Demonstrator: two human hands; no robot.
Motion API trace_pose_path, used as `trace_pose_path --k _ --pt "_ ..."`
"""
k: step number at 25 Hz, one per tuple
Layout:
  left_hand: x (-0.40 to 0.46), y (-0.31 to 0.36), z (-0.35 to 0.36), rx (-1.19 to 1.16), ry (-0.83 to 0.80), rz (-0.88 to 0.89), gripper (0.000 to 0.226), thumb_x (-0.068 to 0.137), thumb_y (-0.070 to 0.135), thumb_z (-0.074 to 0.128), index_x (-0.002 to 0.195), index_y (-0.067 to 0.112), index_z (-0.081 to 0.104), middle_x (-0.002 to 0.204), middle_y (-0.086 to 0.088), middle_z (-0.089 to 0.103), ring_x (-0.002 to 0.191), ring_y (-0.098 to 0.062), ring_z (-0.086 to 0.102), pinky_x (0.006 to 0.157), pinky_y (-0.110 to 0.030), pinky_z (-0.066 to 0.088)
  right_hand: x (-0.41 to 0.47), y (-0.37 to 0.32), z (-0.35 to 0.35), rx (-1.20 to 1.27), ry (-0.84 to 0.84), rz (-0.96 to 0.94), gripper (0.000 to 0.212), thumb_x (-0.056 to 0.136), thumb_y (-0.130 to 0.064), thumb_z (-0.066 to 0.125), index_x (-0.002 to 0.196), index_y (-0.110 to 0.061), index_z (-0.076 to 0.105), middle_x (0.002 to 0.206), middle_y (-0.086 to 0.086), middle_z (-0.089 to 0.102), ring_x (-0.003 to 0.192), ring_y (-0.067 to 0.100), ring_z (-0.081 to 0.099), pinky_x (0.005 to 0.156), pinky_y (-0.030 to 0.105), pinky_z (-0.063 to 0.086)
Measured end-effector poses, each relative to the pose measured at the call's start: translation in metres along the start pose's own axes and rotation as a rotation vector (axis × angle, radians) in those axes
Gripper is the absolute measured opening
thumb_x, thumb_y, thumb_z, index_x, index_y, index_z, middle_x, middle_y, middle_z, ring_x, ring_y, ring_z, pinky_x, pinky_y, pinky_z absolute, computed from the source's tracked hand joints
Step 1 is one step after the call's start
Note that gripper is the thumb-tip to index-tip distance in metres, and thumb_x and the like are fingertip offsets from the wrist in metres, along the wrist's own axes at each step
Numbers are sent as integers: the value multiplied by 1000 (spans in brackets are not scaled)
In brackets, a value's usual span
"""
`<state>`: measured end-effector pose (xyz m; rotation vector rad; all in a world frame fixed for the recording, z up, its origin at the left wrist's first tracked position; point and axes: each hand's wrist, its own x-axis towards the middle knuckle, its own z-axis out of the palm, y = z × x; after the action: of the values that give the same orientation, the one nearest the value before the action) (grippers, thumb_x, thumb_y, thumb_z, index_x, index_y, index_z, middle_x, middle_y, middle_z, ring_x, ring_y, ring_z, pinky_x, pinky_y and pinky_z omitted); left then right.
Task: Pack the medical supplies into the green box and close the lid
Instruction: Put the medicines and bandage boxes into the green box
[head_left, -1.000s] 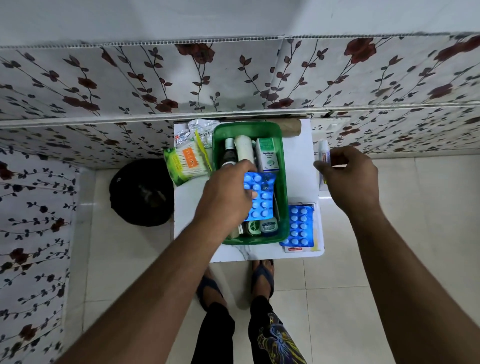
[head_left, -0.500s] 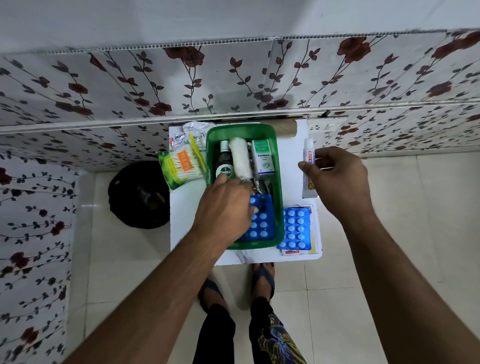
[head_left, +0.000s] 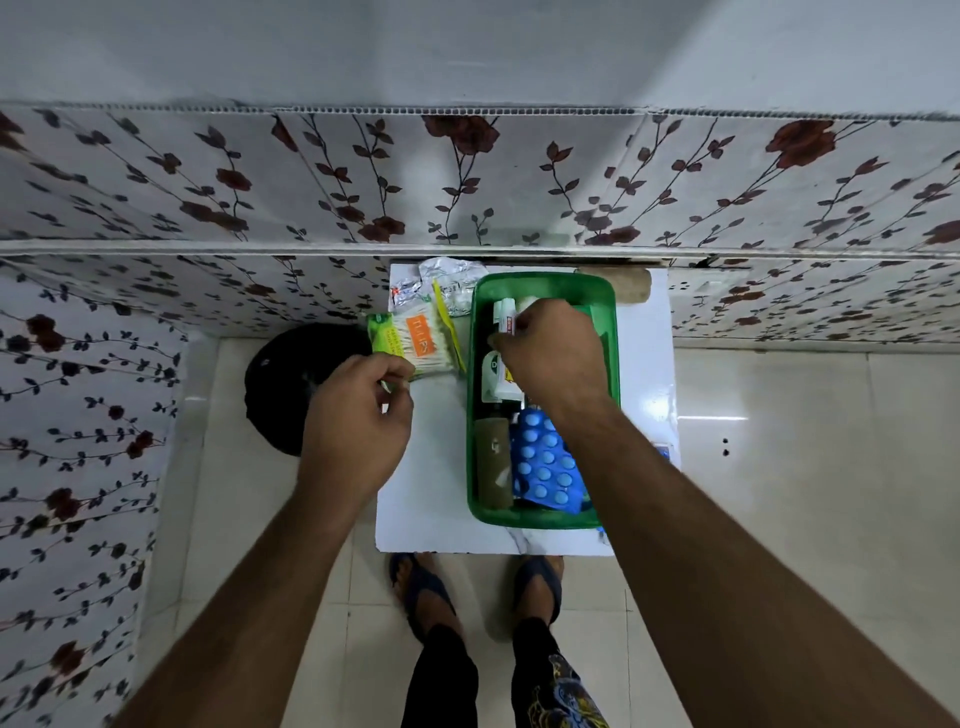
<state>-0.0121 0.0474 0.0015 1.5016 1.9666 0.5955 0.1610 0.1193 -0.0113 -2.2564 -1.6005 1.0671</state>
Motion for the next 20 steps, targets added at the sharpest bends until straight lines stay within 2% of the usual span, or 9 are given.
trace_pose_path --k 4,7,8,10,12,13,14,17,20 --pt "-2 -17 2 -11 -23 -27 21 84 5 62 100 15 71 94 -2 67 79 -16 64 77 -34 53 4 -4 5 -71 17 -16 30 79 -37 71 76 -7 66 65 6 58 65 29 53 59 25 33" --pt "-4 -21 3 -20 -39 -34 21 84 5 63 101 16 71 94 -1 68 80 -16 64 78 -34 53 -4 -7 3 -71 29 -63 26 82 -32 68 79 -7 70 70 8 65 73 31 64 59 26 38" --pt "-4 -22 2 -21 -39 -33 21 84 5 63 101 15 70 95 -1 68 80 -15 64 78 -34 53 -10 -7 -4 -45 75 -79 23 84 -32 65 81 -9 71 73 7 69 75 30 66 60 28 43" --pt "1 -22 0 -28 -23 -31 23 83 9 66 105 15 69 99 -3 67 81 -14 63 78 -35 54 -20 1 -30 49 276 -70 20 85 -30 60 87 -16 74 79 0 73 74 23 66 65 28 49" --pt "16 -25 0 7 -5 -14 37 79 16 73 116 16 65 110 -6 63 92 -19 61 82 -34 51 -18 19 -63 143 498 -23 22 86 -26 55 94 -19 74 82 -6 72 75 17 66 67 25 45" --pt "26 -27 1 67 -24 4 50 76 21 77 123 17 61 118 -8 59 102 -23 57 88 -35 47 -8 32 -75 162 538 4 25 84 -23 54 99 -19 74 87 -6 73 80 17 67 69 24 44" --pt "37 -30 3 159 -72 30 64 72 28 80 130 19 55 126 -10 54 112 -28 51 93 -37 43 5 45 -82 139 514 22 29 83 -19 54 104 -20 73 95 -4 75 88 19 68 72 24 46" --pt "61 -32 13 439 -236 85 97 63 45 83 145 21 36 142 -12 41 127 -36 36 100 -47 36 51 70 -76 -151 259 -16 43 81 -14 60 121 -26 67 115 4 72 104 29 66 84 34 51" --pt "69 -33 19 558 -267 112 104 62 46 82 148 21 29 144 -11 40 130 -37 34 100 -51 34 72 70 -64 -367 143 -117 46 81 -20 65 125 -33 62 118 8 66 105 35 62 82 42 53"
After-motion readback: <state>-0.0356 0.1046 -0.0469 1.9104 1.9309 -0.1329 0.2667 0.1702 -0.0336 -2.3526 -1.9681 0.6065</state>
